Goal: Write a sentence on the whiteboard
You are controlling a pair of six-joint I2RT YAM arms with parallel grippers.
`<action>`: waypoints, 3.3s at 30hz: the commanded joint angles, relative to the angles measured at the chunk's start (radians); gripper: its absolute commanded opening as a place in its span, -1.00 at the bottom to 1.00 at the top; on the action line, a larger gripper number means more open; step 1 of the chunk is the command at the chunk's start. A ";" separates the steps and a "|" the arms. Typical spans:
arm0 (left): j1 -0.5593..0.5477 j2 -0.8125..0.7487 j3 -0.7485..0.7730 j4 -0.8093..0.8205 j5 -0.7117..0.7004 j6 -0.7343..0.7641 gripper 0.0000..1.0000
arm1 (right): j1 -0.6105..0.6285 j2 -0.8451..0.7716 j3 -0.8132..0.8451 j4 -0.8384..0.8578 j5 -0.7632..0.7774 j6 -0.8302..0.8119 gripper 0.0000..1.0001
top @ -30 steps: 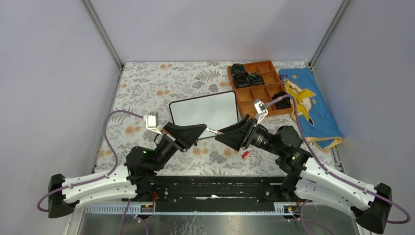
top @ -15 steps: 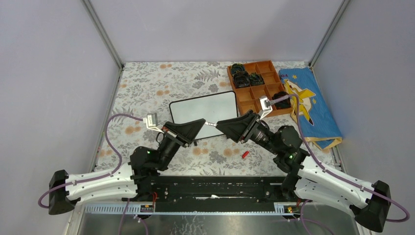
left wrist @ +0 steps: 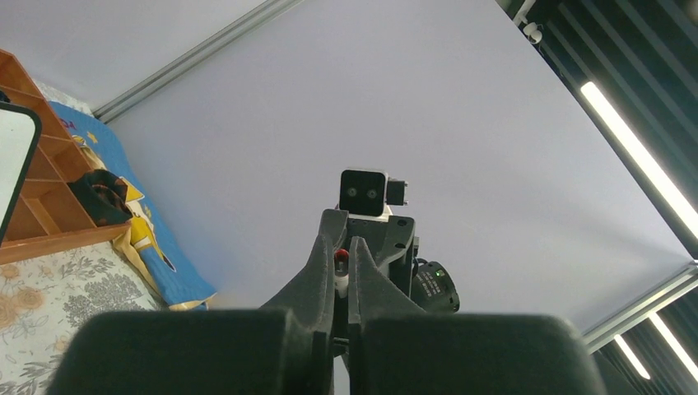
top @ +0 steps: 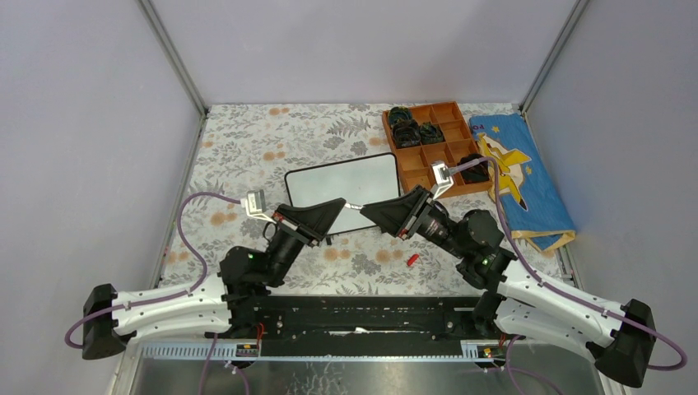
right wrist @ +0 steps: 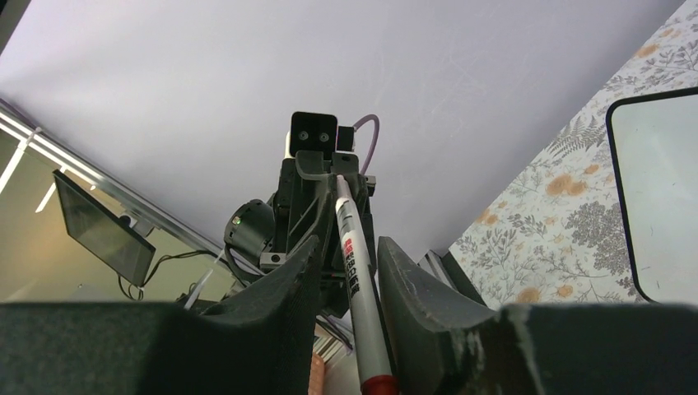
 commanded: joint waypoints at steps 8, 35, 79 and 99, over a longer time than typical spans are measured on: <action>-0.006 -0.018 -0.006 0.037 -0.028 -0.015 -1.00 | 0.005 -0.002 0.008 0.081 0.005 0.014 -0.21; -0.006 0.002 -0.017 0.038 -0.031 -0.045 -1.00 | 0.006 0.011 0.016 0.085 -0.003 0.017 -0.53; -0.009 -0.002 -0.052 0.027 -0.041 -0.073 -1.00 | 0.005 0.003 0.008 0.074 0.002 0.003 -0.82; -0.010 -0.018 -0.050 0.003 -0.044 -0.072 -1.00 | 0.006 0.031 0.026 0.079 -0.028 0.015 -0.66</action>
